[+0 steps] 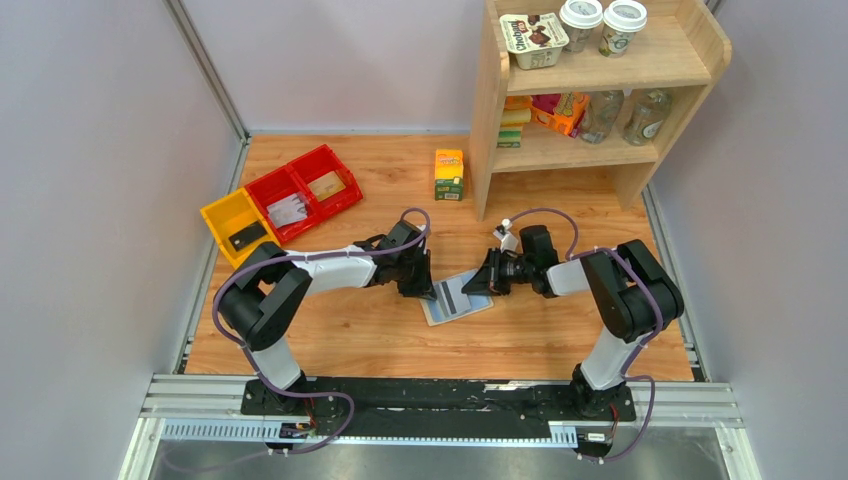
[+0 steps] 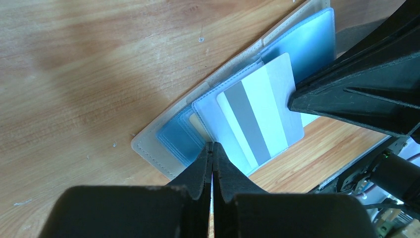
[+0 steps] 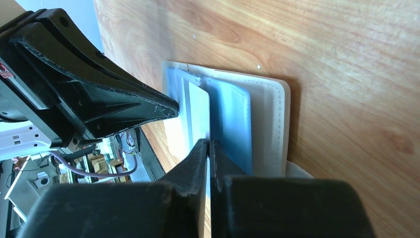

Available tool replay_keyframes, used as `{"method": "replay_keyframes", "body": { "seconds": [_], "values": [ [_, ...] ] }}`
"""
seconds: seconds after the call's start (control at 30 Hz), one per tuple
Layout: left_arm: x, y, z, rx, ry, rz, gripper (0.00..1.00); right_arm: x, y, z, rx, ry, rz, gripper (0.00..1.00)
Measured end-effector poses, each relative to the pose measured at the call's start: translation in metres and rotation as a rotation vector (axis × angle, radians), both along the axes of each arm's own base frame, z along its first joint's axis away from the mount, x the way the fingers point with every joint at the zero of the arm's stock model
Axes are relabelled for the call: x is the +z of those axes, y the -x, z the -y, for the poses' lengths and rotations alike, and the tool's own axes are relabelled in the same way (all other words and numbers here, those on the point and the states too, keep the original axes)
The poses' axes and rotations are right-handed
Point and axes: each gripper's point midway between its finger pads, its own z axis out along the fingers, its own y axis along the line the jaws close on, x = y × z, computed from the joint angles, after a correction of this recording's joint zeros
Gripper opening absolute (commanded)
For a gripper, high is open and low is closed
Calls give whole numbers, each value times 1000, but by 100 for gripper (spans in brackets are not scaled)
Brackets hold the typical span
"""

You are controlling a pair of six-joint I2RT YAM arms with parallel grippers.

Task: Take the credit cards out of the card holder
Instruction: Remove the credit card from the card holder.

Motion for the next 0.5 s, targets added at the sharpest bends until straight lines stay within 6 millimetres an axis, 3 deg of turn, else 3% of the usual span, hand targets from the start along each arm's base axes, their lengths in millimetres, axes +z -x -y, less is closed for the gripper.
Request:
{"method": "replay_keyframes", "body": {
  "seconds": [0.2,0.5],
  "values": [
    [0,0,0,-1,0,0,0,-2,2,1,9,6,-5,26],
    [0,0,0,-2,0,1,0,-4,1,-5,36,-3,-13,24]
  ]
}}
